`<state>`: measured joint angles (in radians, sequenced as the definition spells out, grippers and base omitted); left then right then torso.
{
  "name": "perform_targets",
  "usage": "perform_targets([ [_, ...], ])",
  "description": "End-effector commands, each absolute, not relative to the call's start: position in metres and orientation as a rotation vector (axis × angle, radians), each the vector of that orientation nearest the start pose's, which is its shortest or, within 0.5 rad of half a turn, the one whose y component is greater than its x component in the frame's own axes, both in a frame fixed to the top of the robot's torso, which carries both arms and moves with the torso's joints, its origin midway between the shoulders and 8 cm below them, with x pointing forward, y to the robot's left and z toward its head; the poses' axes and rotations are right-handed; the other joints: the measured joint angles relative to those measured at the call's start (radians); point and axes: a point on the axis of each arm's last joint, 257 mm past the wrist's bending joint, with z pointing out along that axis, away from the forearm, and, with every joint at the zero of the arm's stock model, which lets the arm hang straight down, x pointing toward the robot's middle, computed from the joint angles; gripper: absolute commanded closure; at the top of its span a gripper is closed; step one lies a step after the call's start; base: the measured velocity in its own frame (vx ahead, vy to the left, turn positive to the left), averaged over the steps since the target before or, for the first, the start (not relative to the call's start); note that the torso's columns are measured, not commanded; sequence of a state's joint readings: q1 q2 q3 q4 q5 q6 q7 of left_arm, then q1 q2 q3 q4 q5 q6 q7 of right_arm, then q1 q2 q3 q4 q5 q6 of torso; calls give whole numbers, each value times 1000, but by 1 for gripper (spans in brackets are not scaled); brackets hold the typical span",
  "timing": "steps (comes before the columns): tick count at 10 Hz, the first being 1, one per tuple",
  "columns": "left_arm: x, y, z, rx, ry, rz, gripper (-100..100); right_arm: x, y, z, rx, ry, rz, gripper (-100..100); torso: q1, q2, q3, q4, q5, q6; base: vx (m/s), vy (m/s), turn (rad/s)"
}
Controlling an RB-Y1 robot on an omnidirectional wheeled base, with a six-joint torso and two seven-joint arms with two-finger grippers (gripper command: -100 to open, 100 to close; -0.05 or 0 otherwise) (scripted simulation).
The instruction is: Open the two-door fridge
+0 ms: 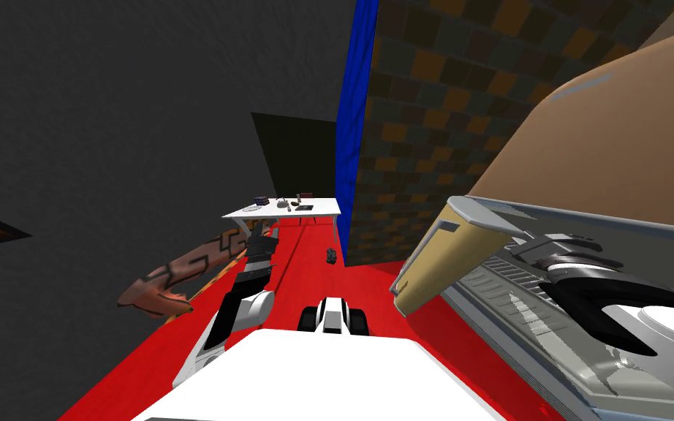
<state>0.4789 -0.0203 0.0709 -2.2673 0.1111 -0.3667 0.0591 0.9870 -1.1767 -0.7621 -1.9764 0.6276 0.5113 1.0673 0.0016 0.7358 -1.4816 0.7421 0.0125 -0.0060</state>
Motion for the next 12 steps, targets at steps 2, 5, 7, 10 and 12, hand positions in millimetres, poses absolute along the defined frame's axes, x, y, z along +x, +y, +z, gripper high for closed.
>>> perform_targets([
  [2,361,320,0,-859,583,-1337,0,308,-713,74,-677,1525,-1799,100,-3,-8,-6,-2,0,-3,114,121,5],
  [5,361,320,0,-859,584,-1337,0,284,-748,79,-603,1574,-1879,100,1,-8,-6,-3,1,-2,147,157,66],
  [7,361,320,0,-859,583,-1337,0,270,-765,82,-564,1598,-1919,100,-1,-8,-7,-3,2,-2,146,193,63],
  [10,361,320,0,-859,583,-1337,0,256,-781,84,-524,1621,-1958,100,5,-3,-2,-1,4,1,198,173,57],
  [12,361,320,0,-859,584,-1336,0,246,-789,70,-520,1662,-1959,100,8,-1,0,-1,4,1,160,146,55],
])
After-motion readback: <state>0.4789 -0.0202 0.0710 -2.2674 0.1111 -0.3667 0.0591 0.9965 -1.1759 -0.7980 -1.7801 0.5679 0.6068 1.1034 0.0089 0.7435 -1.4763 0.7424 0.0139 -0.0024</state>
